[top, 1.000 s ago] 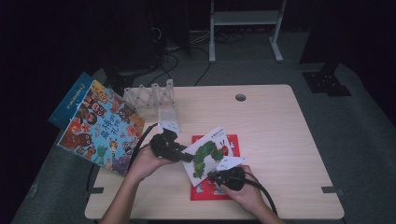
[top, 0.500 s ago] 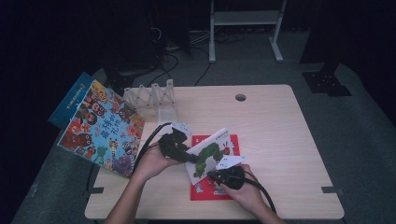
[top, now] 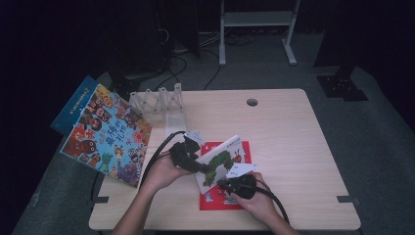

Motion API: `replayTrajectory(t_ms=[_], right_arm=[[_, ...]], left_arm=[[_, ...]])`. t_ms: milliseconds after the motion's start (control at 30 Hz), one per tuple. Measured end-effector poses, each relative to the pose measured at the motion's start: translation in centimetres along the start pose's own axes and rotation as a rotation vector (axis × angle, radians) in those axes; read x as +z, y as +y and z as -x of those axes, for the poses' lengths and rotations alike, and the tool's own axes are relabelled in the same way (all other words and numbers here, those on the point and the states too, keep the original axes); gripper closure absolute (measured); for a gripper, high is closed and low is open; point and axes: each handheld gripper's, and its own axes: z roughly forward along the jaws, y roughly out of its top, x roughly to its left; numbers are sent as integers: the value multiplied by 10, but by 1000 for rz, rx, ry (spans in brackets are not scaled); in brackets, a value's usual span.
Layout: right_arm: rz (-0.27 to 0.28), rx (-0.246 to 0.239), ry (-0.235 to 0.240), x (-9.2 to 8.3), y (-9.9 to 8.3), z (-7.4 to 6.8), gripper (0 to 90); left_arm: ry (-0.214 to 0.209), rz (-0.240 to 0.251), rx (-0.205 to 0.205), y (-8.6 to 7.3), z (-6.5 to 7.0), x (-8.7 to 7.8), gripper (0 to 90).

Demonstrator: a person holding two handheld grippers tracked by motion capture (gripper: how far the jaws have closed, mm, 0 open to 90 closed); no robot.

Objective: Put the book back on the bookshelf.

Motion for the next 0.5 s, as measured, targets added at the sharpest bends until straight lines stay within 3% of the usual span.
replayTrajectory(t_ms=[267, 500], right_arm=[[-5, -7, -7, -3, -1, 3, 781], [21, 34, -76, -24, -7, 29, 625]], left_arm=[[18, -3, -9, 0, -2, -5, 738], [40, -1, -2, -5, -3, -10, 748]])
